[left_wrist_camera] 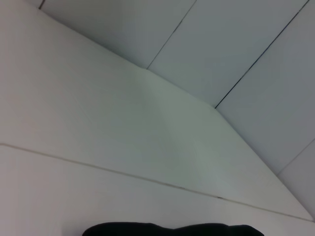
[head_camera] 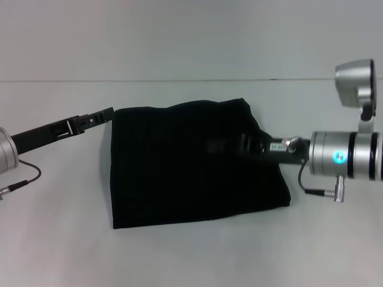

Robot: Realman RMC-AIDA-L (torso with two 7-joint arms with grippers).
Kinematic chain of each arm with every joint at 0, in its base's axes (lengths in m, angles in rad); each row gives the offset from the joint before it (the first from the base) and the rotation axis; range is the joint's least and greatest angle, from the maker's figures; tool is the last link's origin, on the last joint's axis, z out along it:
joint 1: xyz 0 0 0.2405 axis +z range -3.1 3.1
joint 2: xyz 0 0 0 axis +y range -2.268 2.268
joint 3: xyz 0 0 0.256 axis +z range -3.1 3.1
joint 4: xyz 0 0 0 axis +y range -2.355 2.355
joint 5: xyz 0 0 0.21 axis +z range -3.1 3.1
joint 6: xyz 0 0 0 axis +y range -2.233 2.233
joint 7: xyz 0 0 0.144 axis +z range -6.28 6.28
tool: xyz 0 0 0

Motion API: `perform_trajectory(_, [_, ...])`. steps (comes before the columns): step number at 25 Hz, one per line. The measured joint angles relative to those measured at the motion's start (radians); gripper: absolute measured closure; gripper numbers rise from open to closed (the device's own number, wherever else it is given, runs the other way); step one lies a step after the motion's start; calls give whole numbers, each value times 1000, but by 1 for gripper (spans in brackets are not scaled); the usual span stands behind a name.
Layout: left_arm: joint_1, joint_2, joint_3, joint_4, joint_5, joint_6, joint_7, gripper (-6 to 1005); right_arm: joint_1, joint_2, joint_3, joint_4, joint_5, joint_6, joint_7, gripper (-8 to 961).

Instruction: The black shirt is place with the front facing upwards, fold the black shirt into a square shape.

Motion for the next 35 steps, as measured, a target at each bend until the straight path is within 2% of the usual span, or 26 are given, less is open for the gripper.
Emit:
perform_trajectory(7, [14, -8, -2, 0, -5, 3, 16, 94, 6, 0, 1, -85, 70, -8, -9, 898])
perform_trajectory(16, [22, -10, -2, 0, -5, 12, 23, 94, 15, -3, 0, -108, 116, -17, -33, 879])
perform_trajectory(23, [22, -10, -2, 0, -5, 22, 23, 94, -65, -26, -3, -124, 116, -91, -46, 862])
perform_trajectory(28, [20, -10, 0, -3, -5, 29, 20, 94, -153, -28, -4, -122, 115, -112, -104, 851])
perform_trajectory(35, [14, -14, 6, -11, -5, 31, 15, 95, -229, -30, -5, -77, 111, -66, -185, 834])
